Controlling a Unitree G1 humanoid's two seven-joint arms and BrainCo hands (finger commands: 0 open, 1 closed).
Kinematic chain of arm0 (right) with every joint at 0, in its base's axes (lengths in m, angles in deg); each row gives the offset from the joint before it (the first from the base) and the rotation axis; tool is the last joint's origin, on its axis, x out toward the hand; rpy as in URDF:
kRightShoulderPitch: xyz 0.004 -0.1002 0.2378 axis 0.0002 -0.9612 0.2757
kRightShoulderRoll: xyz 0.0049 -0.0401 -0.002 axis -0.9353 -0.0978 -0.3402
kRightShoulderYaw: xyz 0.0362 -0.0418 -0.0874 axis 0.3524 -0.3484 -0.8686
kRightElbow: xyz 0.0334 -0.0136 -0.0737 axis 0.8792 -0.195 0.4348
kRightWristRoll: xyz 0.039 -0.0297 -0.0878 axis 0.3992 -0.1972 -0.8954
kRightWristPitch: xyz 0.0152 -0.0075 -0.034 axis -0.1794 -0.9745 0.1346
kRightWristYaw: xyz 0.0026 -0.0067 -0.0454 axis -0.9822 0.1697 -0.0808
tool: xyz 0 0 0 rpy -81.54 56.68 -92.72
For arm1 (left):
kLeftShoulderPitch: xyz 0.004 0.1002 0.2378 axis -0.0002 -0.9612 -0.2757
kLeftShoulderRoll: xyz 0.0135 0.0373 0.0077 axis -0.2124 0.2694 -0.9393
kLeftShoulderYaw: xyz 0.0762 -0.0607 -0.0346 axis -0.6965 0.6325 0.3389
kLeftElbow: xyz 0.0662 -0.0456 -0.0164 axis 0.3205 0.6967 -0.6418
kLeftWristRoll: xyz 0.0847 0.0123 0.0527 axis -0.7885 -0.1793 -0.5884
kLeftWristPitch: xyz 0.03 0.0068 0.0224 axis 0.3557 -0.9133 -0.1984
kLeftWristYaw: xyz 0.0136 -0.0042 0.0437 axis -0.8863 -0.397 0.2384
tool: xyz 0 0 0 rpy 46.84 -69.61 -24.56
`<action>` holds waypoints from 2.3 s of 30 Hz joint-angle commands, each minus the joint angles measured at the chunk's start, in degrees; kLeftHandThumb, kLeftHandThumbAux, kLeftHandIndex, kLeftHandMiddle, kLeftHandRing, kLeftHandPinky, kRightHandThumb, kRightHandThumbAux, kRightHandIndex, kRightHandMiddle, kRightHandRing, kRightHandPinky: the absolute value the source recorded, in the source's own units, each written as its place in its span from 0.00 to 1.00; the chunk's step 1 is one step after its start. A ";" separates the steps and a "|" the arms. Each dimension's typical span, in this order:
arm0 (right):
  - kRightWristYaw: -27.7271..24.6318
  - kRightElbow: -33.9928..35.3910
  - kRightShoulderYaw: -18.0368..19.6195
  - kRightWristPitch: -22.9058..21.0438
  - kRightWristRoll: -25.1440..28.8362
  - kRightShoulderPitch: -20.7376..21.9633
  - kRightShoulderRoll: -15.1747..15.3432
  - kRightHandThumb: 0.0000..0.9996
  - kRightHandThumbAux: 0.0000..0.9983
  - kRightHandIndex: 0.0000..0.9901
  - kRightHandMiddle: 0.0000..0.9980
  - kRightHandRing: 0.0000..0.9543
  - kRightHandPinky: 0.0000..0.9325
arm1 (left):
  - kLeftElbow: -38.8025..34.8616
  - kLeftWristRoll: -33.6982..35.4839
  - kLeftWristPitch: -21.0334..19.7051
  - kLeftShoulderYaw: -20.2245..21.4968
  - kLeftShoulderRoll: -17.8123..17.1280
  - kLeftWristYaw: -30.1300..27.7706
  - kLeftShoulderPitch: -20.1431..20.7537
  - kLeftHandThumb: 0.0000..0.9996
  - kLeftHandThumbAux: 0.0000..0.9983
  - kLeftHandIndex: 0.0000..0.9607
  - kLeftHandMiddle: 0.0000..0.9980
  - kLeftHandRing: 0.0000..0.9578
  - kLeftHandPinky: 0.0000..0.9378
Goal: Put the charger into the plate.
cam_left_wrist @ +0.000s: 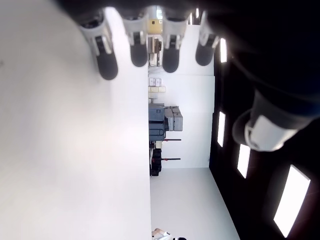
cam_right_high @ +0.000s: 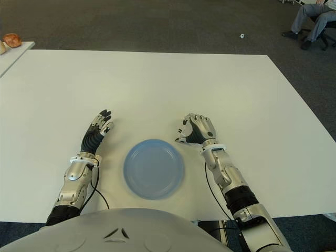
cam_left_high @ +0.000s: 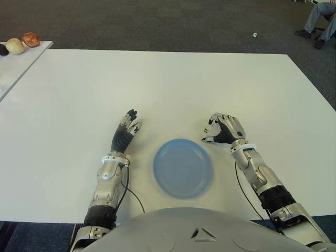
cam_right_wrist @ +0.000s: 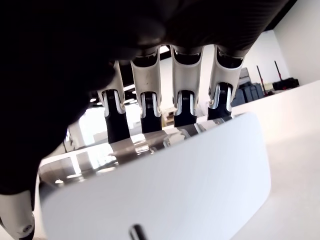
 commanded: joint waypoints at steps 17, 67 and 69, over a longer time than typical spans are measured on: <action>-1.05 -2.26 -0.15 0.32 1.40 -0.22 -0.87 1.00 0.67 0.36 0.36 0.47 0.58 | 1.56 -0.38 -2.61 -0.11 -0.72 -0.78 -2.04 0.00 0.54 0.09 0.09 0.05 0.00; -1.34 1.37 -0.07 -3.16 -0.12 -0.47 -1.65 0.95 0.66 0.38 0.50 0.56 0.80 | 2.70 -0.40 0.15 -0.06 -0.93 -1.20 -1.56 0.00 0.54 0.14 0.10 0.05 0.00; -1.10 1.26 -0.06 -2.93 -0.13 -0.41 -1.64 0.95 0.66 0.38 0.50 0.56 0.80 | 2.81 -0.33 0.34 -0.05 -0.95 -1.31 -1.54 0.00 0.54 0.14 0.10 0.05 0.00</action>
